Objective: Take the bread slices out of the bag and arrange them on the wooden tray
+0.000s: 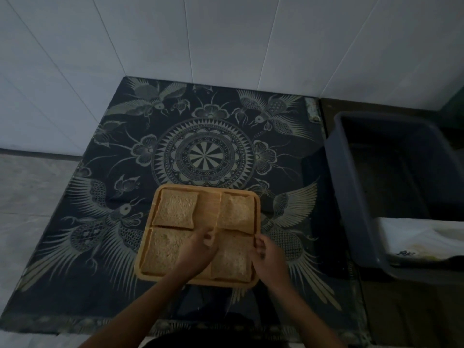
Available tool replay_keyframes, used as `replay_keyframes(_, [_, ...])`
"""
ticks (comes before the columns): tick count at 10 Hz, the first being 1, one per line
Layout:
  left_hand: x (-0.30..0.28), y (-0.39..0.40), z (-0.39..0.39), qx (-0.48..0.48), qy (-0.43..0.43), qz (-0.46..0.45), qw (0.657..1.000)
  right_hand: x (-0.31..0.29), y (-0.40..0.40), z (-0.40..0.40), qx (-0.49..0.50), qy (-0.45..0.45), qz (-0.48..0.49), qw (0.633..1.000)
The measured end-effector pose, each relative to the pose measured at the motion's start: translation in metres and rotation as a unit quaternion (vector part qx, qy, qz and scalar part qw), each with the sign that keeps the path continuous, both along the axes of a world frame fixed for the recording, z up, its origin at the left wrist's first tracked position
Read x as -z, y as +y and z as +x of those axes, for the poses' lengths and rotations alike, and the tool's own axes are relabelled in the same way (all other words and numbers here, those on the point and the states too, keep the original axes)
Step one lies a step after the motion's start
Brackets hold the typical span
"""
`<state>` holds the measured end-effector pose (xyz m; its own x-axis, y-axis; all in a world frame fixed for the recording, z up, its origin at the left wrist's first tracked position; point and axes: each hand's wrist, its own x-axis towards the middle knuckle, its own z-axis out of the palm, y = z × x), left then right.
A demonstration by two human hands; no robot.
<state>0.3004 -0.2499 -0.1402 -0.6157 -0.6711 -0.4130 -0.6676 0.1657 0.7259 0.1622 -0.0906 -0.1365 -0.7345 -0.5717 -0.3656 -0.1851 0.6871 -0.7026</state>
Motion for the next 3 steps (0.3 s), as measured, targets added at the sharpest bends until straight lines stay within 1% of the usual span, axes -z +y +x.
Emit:
replay_keyframes(1, [-0.015,-0.017,-0.002,0.049,0.06,-0.097,0.992,-0.014,-0.009,-0.011,-0.043,0.102,0.023,0.994])
replay_keyframes(2, [-0.038,-0.038,-0.005,0.112,0.082,-0.216,0.967,-0.036,-0.024,-0.021,-0.072,0.192,0.02,0.979])
replay_keyframes(3, [-0.054,-0.061,-0.005,0.155,0.052,-0.312,0.936,-0.059,-0.044,-0.03,-0.109,0.272,0.05,0.955])
